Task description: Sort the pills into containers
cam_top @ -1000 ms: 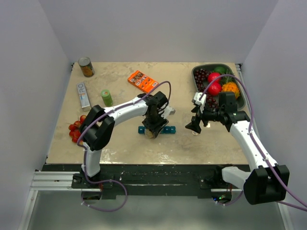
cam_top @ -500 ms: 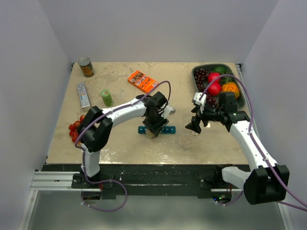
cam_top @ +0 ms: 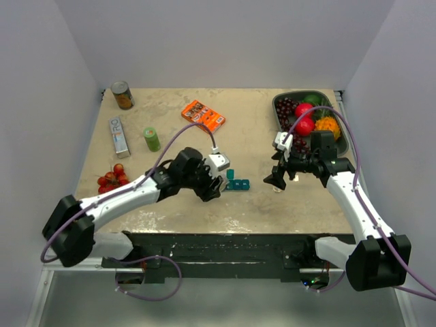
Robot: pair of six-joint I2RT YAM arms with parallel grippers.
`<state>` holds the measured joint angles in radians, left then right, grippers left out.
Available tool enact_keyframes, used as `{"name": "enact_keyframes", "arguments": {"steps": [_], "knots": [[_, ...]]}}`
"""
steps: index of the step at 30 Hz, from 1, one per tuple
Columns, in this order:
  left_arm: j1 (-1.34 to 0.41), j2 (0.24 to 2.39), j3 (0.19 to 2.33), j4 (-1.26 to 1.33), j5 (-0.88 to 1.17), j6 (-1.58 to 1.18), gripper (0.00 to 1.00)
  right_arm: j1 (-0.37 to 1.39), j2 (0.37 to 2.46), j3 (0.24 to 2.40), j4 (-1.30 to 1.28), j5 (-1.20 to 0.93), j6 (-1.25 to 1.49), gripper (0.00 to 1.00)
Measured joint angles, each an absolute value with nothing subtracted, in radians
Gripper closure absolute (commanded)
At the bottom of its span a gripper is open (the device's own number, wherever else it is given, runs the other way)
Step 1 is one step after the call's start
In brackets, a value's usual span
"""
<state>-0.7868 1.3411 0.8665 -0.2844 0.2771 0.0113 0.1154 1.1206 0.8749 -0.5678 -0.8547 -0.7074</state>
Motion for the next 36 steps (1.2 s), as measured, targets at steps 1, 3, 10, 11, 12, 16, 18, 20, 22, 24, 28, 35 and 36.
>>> {"name": "enact_keyframes", "arguments": {"steps": [1,3,10,11,12,16,18,20,22,24,28,35,36], "knots": [[-0.788,1.289,0.803,-0.214,0.285,0.011,1.00,0.115,1.119,0.875,-0.568,-0.855,-0.710,0.01],[-0.792,1.166,0.660,-0.057,0.293,0.010,1.00,0.115,1.111,0.873,-0.563,-0.854,-0.720,0.01],[-0.818,0.774,0.255,0.466,0.329,0.008,1.00,0.115,1.098,0.852,-0.577,-0.861,-0.791,0.01],[-0.819,0.757,0.245,0.495,0.330,0.009,1.00,0.115,1.102,0.853,-0.588,-0.863,-0.807,0.01],[-0.820,0.745,0.243,0.524,0.332,0.009,1.00,0.115,1.107,0.854,-0.597,-0.862,-0.817,0.01],[-0.820,0.717,0.279,0.550,0.353,0.030,1.00,0.115,1.134,0.878,-0.646,-0.807,-0.880,0.01],[-0.820,0.690,0.325,0.510,0.375,0.070,1.00,0.116,1.153,0.891,-0.662,-0.760,-0.907,0.01],[-0.820,0.665,0.355,0.469,0.388,0.101,1.00,0.116,1.188,0.904,-0.673,-0.688,-0.928,0.01],[-0.820,0.627,0.396,0.404,0.399,0.151,1.00,0.115,1.238,0.906,-0.681,-0.616,-0.941,0.01],[-0.820,0.585,0.406,0.361,0.403,0.189,1.00,0.115,1.307,0.907,-0.688,-0.551,-0.945,0.01],[-0.820,0.529,0.397,0.293,0.414,0.230,1.00,0.115,1.415,0.907,-0.679,-0.475,-0.940,0.01],[-0.806,0.476,0.369,0.172,0.417,0.256,1.00,0.115,1.493,0.899,-0.632,-0.435,-0.959,0.03],[-0.805,0.468,0.363,0.160,0.417,0.257,1.00,0.115,1.494,0.893,-0.622,-0.435,-0.970,0.04]]}}
